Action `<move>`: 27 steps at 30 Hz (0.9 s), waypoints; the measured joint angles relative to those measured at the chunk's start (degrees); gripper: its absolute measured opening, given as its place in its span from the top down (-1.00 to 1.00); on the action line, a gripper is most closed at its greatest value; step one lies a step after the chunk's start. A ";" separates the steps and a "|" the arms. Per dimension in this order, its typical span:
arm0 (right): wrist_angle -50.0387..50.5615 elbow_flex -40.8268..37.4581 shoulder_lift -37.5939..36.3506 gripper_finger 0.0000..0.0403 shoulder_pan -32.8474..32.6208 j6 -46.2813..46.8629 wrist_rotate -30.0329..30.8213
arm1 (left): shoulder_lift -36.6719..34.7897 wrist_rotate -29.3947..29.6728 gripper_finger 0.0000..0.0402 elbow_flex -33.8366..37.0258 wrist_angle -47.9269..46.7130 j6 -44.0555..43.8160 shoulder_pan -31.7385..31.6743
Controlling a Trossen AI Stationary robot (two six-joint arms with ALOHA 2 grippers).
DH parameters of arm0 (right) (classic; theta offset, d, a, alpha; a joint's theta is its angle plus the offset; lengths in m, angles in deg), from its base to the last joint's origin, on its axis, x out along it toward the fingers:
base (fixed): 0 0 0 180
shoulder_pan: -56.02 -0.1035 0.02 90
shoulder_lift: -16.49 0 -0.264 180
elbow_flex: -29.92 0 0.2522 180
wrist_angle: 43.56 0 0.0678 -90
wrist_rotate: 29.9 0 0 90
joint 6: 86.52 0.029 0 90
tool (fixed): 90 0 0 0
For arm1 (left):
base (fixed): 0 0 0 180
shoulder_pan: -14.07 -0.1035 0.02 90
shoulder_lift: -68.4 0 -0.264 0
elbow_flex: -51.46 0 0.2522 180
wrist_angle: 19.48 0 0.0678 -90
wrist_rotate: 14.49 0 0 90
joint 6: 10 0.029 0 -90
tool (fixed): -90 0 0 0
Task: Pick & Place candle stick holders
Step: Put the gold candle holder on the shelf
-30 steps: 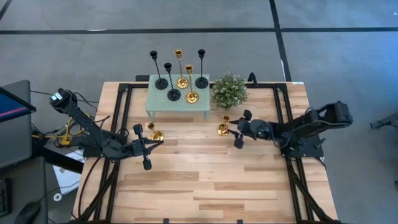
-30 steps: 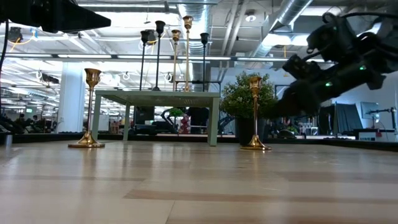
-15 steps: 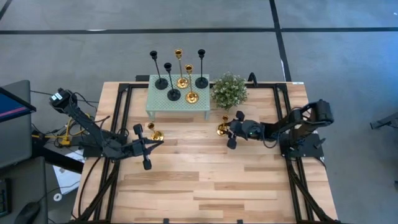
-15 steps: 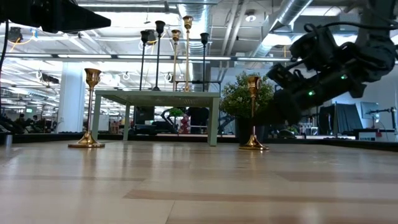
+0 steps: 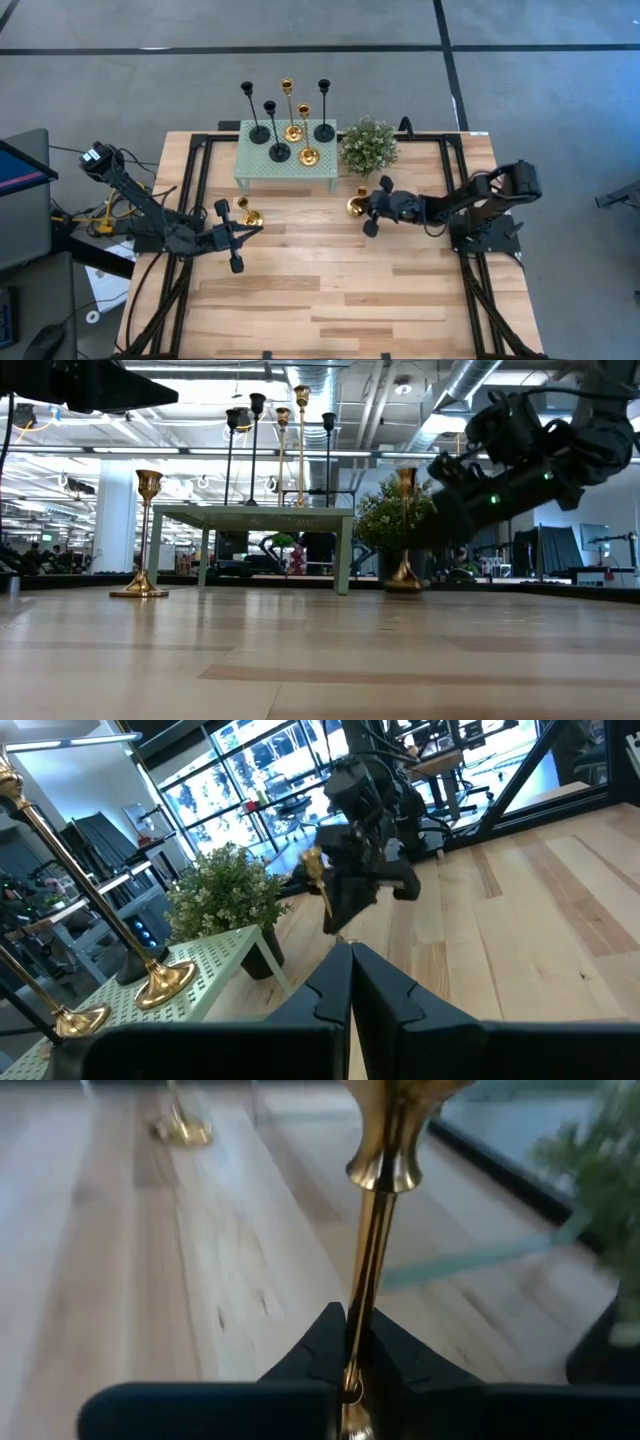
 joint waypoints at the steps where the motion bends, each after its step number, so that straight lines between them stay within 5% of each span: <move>1: -0.26 0.01 -0.99 0.96 -0.06 0.09 -0.56 | 0.00 0.00 0.96 0.00 0.02 0.00 0.00; 6: 5.40 4.35 -5.58 0.97 -1.22 -0.54 -2.79 | 0.00 0.00 0.96 0.00 0.21 0.00 0.00; 14: 28.97 22.63 -8.63 0.98 -1.05 -6.99 -5.88 | 0.00 0.00 0.96 0.00 0.22 -0.46 -0.01; 27: 32.86 35.06 -4.49 0.99 10.64 -5.05 -19.10 | -0.02 0.00 0.96 0.00 0.16 -0.46 0.00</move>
